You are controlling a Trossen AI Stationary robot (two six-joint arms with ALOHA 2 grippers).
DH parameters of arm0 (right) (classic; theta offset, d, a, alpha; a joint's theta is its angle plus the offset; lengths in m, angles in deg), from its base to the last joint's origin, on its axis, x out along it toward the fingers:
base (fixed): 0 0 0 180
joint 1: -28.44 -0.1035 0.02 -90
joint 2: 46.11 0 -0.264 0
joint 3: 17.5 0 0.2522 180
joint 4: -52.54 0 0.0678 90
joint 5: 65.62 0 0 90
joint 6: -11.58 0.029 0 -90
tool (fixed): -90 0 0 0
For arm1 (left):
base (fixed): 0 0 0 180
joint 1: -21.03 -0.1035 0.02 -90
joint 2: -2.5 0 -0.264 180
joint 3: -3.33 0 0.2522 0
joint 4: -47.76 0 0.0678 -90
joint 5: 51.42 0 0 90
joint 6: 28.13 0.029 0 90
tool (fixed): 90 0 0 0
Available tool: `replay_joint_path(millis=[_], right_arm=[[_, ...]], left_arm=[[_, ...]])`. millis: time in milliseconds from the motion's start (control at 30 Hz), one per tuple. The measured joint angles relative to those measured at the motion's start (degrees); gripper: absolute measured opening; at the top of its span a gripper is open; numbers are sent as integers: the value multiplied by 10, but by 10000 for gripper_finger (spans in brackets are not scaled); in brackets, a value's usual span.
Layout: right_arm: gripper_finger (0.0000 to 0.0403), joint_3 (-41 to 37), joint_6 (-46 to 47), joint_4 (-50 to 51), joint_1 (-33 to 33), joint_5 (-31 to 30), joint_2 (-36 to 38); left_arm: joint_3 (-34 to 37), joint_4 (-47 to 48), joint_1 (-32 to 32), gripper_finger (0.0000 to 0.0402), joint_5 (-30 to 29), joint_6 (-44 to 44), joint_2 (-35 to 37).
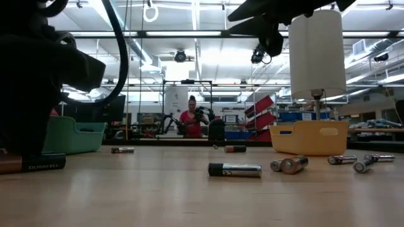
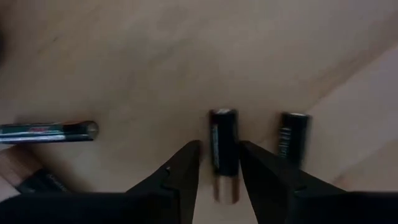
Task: Sort batteries
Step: Put the black battery into the green bin
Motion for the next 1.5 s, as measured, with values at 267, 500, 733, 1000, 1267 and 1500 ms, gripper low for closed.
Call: replay_joint_path(millis=[267, 500, 733, 1000, 1267, 1500], right_arm=[[122, 0, 0, -4, -7, 0, 0], [122, 0, 0, -4, -7, 0, 0], [122, 0, -3, -14, -7, -13, 0], [122, 0, -9, -18, -5, -14, 0], [122, 0, -9, -17, -5, -14, 0], [124, 0, 36, 20, -3, -7, 0]], left_arm=[[33, -39, -3, 93, 10, 1, 4], [45, -44, -3, 53, 14, 4, 9], [29, 3, -8, 53, -16, -3, 22], [19, 11, -24, 54, -47, 2, 22], [18, -28, -49, 56, -95, 2, 23], [18, -135, -75, 57, -170, 37, 41]])
